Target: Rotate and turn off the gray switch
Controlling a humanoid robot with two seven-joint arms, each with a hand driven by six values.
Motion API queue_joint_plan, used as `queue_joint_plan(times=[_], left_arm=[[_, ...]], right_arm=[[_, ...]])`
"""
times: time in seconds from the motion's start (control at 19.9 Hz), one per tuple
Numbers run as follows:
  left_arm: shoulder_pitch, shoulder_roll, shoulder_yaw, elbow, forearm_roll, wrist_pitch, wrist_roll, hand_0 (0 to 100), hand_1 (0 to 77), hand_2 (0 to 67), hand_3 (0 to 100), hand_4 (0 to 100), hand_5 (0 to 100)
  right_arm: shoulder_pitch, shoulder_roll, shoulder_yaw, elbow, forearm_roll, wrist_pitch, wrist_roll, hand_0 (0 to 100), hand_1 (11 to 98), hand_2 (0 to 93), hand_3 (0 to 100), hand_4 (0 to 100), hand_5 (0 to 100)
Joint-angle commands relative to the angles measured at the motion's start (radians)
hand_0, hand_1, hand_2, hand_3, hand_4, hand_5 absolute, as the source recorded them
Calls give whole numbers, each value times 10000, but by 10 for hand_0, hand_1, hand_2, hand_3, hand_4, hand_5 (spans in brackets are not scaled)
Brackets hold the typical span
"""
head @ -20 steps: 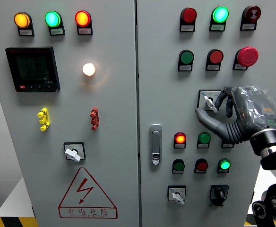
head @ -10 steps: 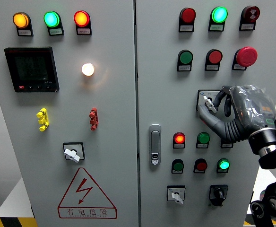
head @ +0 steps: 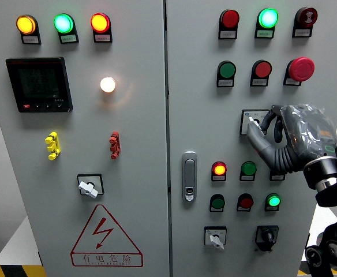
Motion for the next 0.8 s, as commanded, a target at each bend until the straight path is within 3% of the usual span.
queue_joint_plan(times=[0.0, 0.6, 0.75], left_arm=[[0, 0, 0, 0, 0, 0, 0, 336, 0, 123, 223, 119, 122], [0, 0, 0, 0, 0, 0, 0, 337, 0, 123, 223, 119, 122], [0, 0, 0, 0, 0, 0, 0, 337, 0, 123, 223, 119, 122]], right_arm=[[15, 0, 0, -8, -15, 0, -12, 659, 315, 707, 903, 1000, 951], [-1, -15, -31, 7, -15, -30, -43, 749, 314, 724, 903, 1000, 950], [-1, -15, -31, 22, 0, -61, -27, 792, 277, 657, 904, 1000, 951]])
